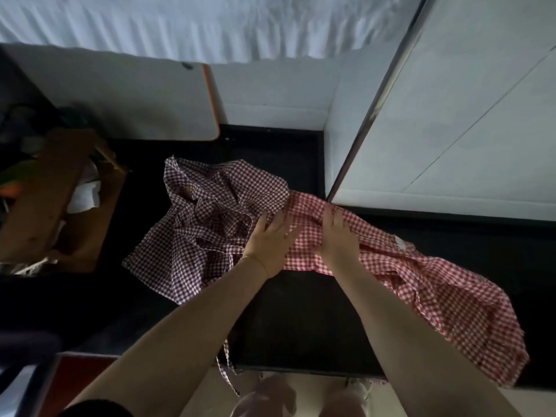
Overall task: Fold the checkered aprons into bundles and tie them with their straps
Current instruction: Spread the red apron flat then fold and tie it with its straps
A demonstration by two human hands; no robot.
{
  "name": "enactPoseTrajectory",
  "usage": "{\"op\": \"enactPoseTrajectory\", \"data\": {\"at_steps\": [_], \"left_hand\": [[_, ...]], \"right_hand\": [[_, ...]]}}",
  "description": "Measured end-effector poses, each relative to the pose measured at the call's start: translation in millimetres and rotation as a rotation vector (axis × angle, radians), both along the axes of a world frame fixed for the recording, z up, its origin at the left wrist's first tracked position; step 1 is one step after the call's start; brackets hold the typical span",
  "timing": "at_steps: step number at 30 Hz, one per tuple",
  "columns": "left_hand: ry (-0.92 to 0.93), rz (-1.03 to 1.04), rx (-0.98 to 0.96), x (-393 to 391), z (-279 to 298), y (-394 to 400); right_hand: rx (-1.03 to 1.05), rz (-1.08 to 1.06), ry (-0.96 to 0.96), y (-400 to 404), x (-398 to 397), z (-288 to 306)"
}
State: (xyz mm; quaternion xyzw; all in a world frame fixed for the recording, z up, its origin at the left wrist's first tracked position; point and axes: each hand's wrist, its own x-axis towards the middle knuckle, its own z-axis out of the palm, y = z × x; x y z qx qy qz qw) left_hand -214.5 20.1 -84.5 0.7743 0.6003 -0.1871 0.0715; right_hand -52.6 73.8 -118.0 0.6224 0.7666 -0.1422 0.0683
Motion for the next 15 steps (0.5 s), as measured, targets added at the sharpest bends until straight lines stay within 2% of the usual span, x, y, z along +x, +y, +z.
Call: {"op": "enactPoseTrajectory", "data": {"at_steps": [4, 8, 12, 15], "left_hand": [[0.046, 0.097, -0.117, -14, -16, 2], [0.129, 0.163, -0.099, -19, -20, 2], [0.334, 0.262, -0.109, -38, -21, 10], [0.543, 0.475, -0.124, -66, -9, 13]], "right_hand": [[-0.1, 0.041, 0.054, 5, -9, 1], [-0.178, 0.129, 0.038, -2, -21, 8], [-0.192, 0.211, -0.208, 8, -12, 15], [-0.084, 0.025, -0.484, 24, 26, 22]]}}
